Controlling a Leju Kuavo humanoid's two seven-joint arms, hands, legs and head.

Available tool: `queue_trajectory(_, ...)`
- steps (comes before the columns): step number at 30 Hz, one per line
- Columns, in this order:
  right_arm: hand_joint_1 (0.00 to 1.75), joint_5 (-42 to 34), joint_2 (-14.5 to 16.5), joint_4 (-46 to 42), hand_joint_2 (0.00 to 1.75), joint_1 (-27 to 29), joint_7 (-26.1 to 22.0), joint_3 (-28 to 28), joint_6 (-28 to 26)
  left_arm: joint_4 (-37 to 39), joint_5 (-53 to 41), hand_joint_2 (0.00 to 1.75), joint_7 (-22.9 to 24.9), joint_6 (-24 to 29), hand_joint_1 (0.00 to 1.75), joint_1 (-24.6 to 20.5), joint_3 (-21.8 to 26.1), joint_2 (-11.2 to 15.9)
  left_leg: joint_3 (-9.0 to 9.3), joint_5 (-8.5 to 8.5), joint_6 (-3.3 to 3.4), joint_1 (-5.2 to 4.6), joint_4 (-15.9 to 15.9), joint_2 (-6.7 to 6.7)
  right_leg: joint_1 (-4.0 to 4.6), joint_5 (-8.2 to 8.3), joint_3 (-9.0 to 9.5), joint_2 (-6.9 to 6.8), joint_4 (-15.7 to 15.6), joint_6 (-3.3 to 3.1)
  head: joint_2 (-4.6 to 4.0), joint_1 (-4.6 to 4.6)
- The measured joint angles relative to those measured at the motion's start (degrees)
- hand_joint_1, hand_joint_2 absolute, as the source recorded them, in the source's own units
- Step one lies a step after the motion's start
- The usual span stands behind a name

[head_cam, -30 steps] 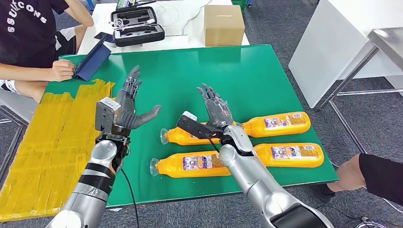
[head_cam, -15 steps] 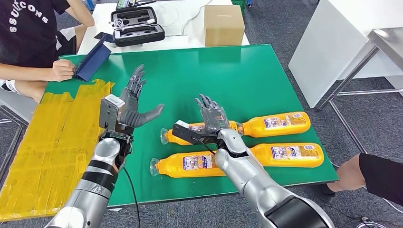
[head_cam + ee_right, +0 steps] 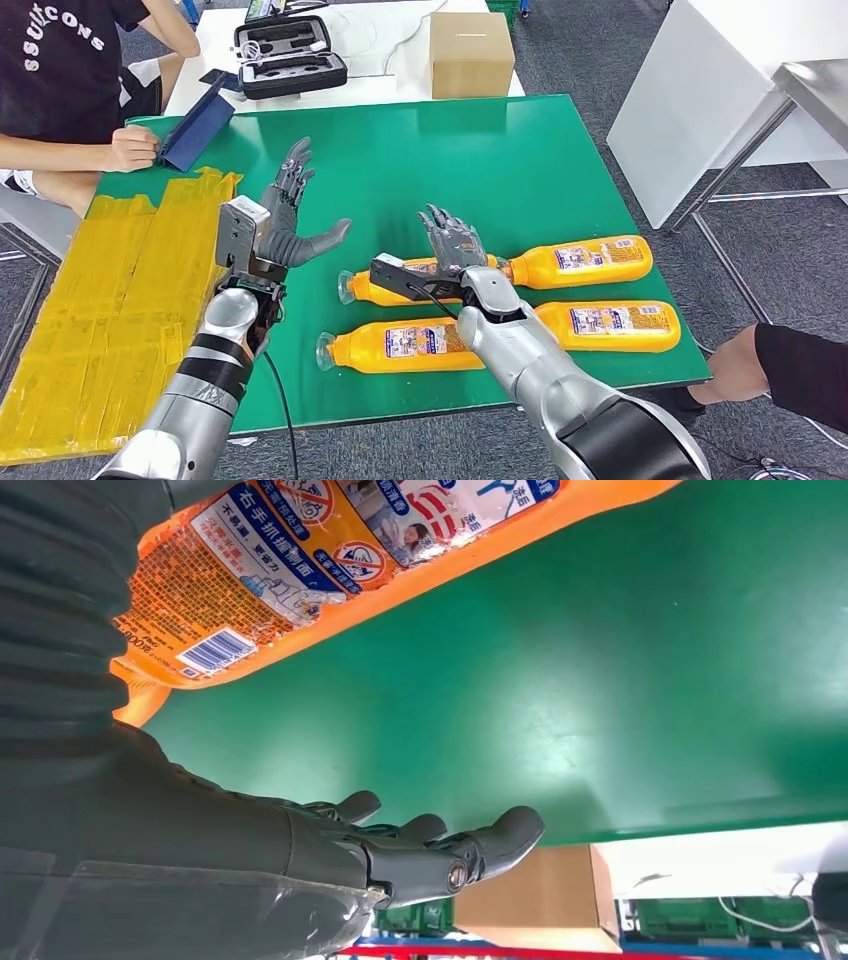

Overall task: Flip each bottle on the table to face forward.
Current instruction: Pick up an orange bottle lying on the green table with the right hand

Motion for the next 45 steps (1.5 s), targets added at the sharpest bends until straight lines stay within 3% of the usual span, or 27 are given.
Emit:
queue_trajectory(13,0.0,0.3,-0.3,3.2,1.75,-0.8,0.1,0.0,3.2,1.6,0.3,1.75,0.0,-0.1,0.0,-0.6,0.0,-0.3,0.21,0.09,0.07,-0.01,0.0,-0.01,0.0,0.1,0.25,-0.01,0.0,0.07,0.0,0.02)
queue_trajectory(16,0.0,-1.6,-0.4,3.4,1.75,-0.4,-4.3,-0.3,2.3,2.0,0.4,1.75,-0.1,-0.2,0.0,-0.7,0.0,-0.3,0.17,0.09,0.08,-0.02,0.0,0.02,0.0,0.19,0.18,0.0,0.0,-0.03,0.0,0.02)
queue_trajectory(20,0.0,-6.4,0.1,1.8,1.75,0.9,-14.4,-1.8,-2.9,2.6,0.5,1.75,-0.6,0.1,0.0,-0.7,0.0,-0.4,0.13,0.09,0.08,-0.01,0.0,0.02,0.01,0.19,0.12,0.0,0.0,-0.04,0.0,0.01)
queue_trajectory(23,0.0,-7.9,0.6,-0.2,1.75,1.9,-17.0,-2.7,-3.8,3.0,0.5,1.75,-0.8,0.1,0.0,-0.7,0.0,-0.4,0.08,0.09,0.08,0.0,0.0,0.02,0.01,0.17,0.07,0.0,0.0,-0.05,0.0,0.01)
queue_trajectory(32,0.0,-8.2,0.7,-2.9,1.75,3.0,-16.6,-3.3,-3.6,3.6,0.6,1.75,-1.0,0.1,0.0,-0.6,0.2,-0.3,0.03,0.09,0.08,-0.02,0.0,0.02,-0.01,0.18,0.04,0.0,0.0,-0.04,0.0,0.01)
queue_trajectory(45,0.0,-2.2,0.3,-0.1,1.75,2.2,-6.2,-2.8,0.2,4.5,0.6,1.75,-1.0,-0.7,0.0,-0.7,0.3,-0.3,0.02,0.09,0.08,-0.01,0.0,0.02,0.0,0.18,0.01,0.0,0.0,-0.04,0.0,0.01)
